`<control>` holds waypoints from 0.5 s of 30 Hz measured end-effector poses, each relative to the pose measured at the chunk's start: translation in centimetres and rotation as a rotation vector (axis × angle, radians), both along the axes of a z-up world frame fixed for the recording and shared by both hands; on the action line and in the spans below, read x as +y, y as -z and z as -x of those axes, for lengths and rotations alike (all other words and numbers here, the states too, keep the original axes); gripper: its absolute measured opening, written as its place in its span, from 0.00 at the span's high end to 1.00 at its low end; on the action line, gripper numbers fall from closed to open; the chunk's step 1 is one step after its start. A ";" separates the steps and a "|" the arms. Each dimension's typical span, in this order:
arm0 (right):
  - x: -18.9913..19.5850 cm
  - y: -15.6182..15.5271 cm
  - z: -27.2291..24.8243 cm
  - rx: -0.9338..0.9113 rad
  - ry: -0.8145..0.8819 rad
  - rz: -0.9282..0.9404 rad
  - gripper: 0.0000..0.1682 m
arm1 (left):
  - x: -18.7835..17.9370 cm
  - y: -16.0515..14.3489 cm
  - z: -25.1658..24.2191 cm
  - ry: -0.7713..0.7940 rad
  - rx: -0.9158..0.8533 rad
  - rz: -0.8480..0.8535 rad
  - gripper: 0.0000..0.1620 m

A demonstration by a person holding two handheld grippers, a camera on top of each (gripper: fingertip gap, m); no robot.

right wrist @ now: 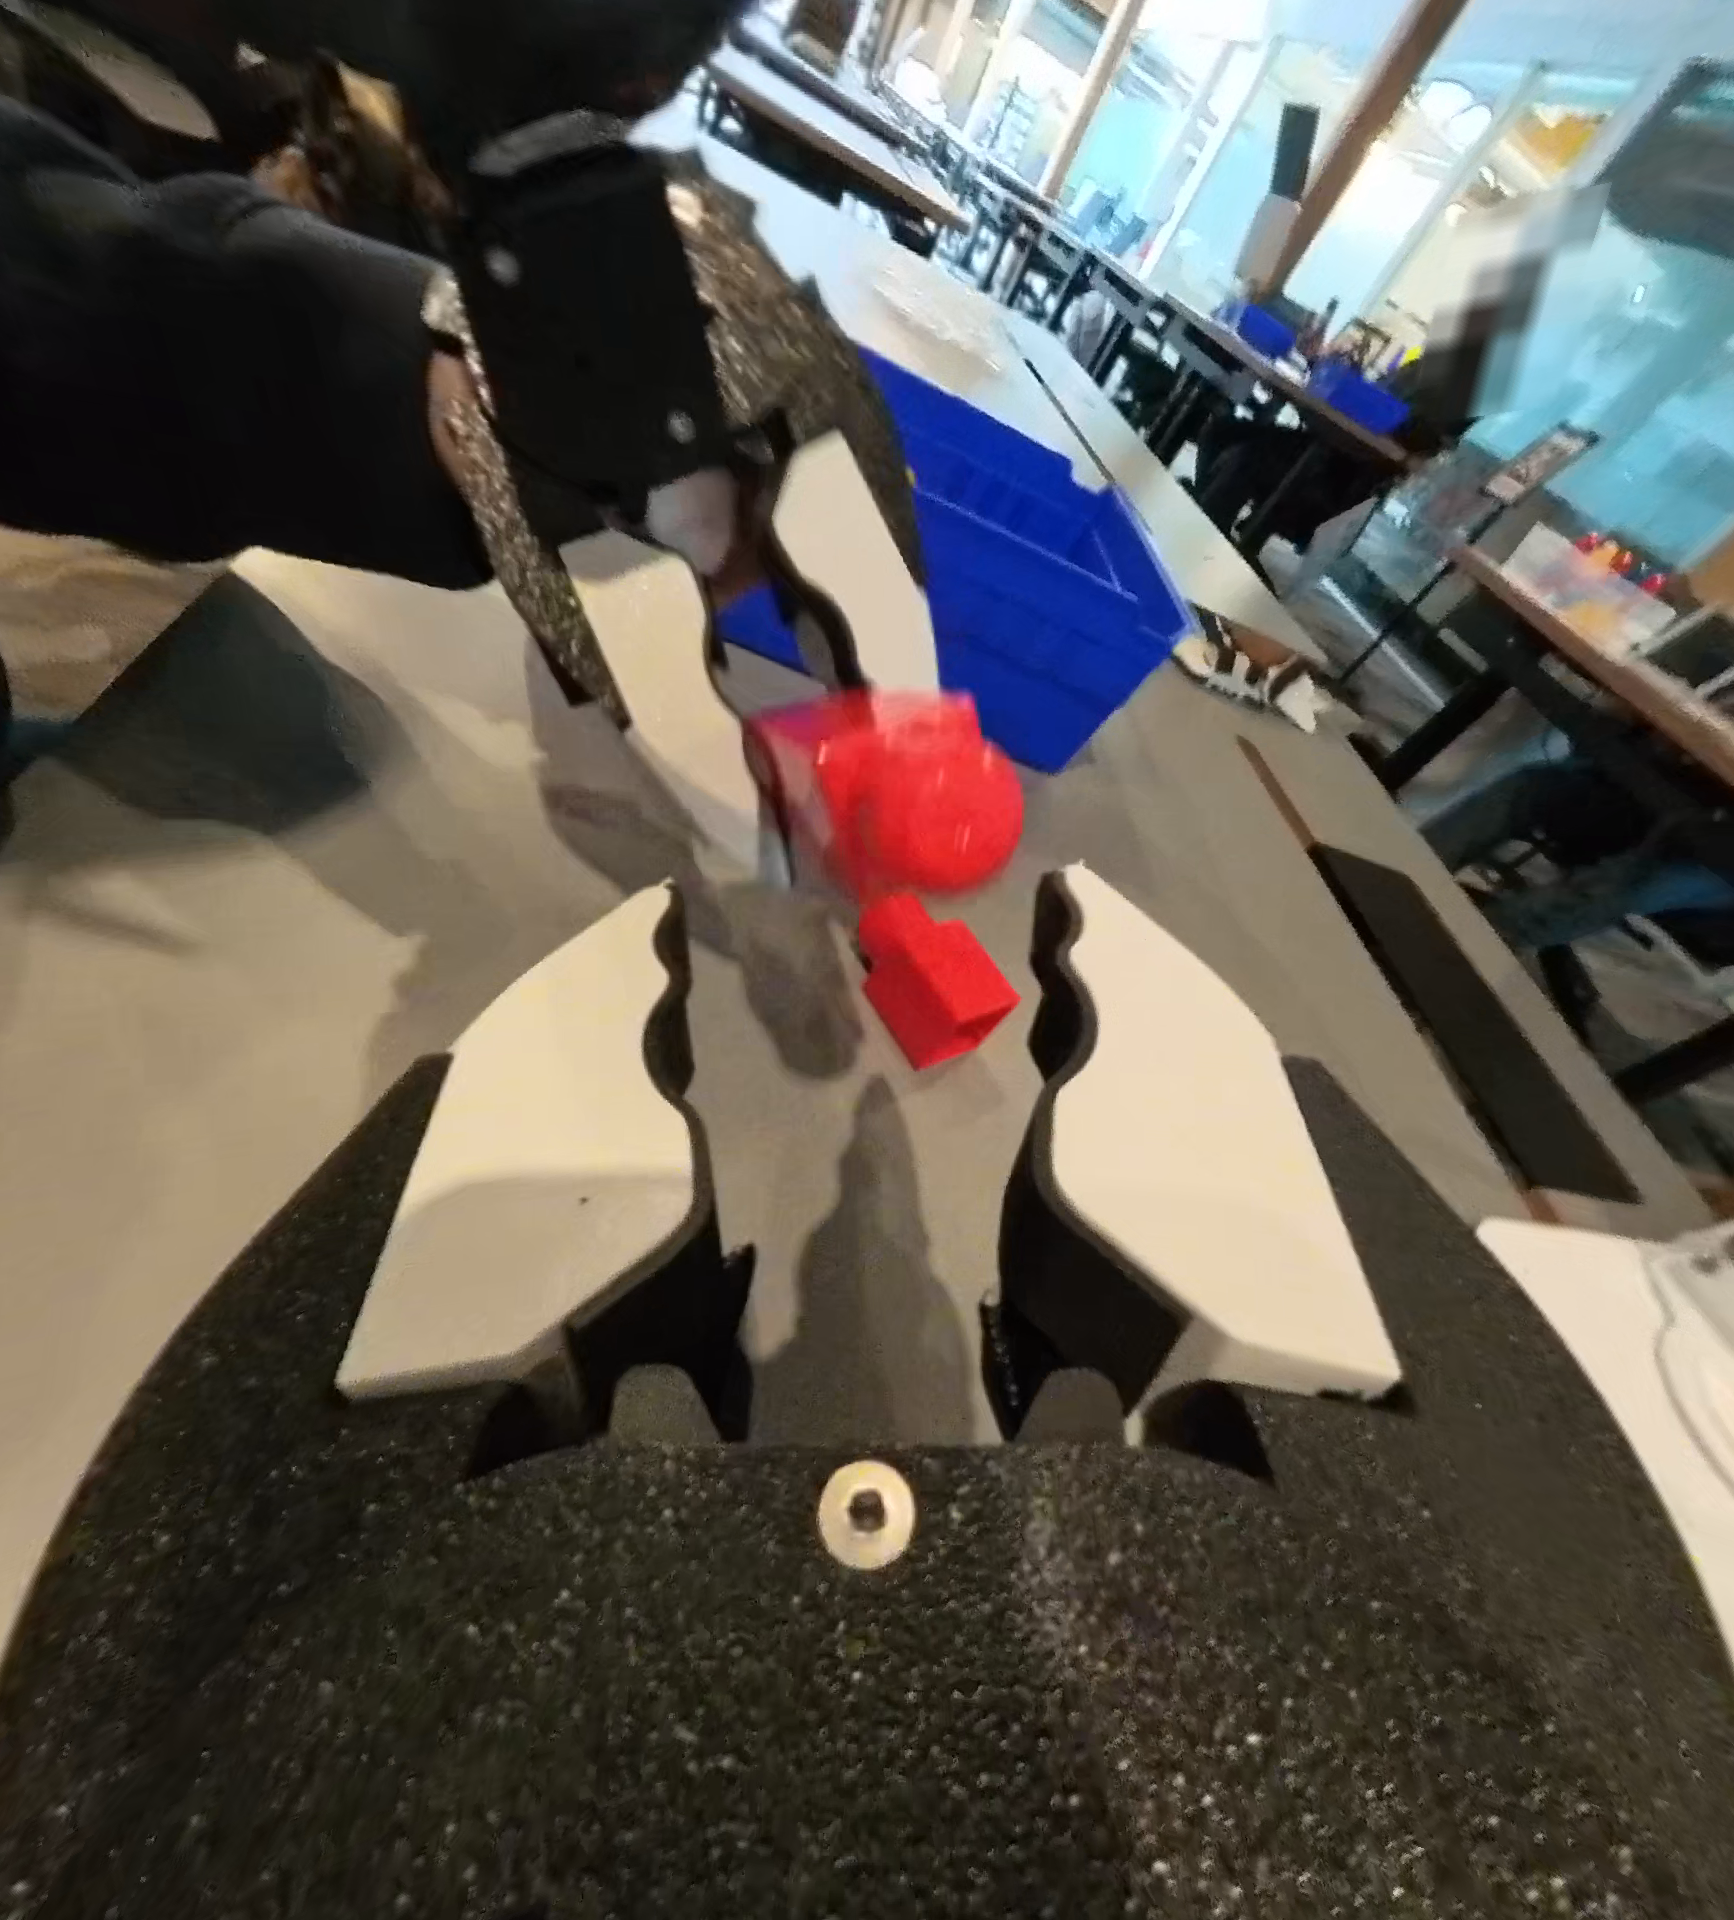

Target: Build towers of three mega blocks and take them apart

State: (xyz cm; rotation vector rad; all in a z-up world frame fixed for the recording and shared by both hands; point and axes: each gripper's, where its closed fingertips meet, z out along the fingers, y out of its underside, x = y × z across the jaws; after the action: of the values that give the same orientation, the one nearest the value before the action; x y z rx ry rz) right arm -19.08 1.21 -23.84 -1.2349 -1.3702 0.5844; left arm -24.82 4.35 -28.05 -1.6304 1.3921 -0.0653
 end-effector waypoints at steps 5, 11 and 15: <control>2.8 2.7 0.5 -0.243 0.027 0.084 0.58 | 0.5 -0.4 6.5 -0.220 -0.147 0.014 0.76; 6.4 6.1 5.2 -0.761 -0.127 0.098 0.58 | -0.3 -1.9 9.9 -0.316 -0.267 -0.050 0.76; 7.4 8.9 7.1 -1.038 -0.243 0.115 0.63 | -0.9 -2.2 10.8 -0.323 -0.347 -0.027 0.76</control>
State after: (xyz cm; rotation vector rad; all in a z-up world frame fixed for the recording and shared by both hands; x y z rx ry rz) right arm -26.20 8.60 -32.75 -1.5534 -2.3930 0.1489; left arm -35.62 3.44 -25.85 -1.7079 0.8559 -0.1325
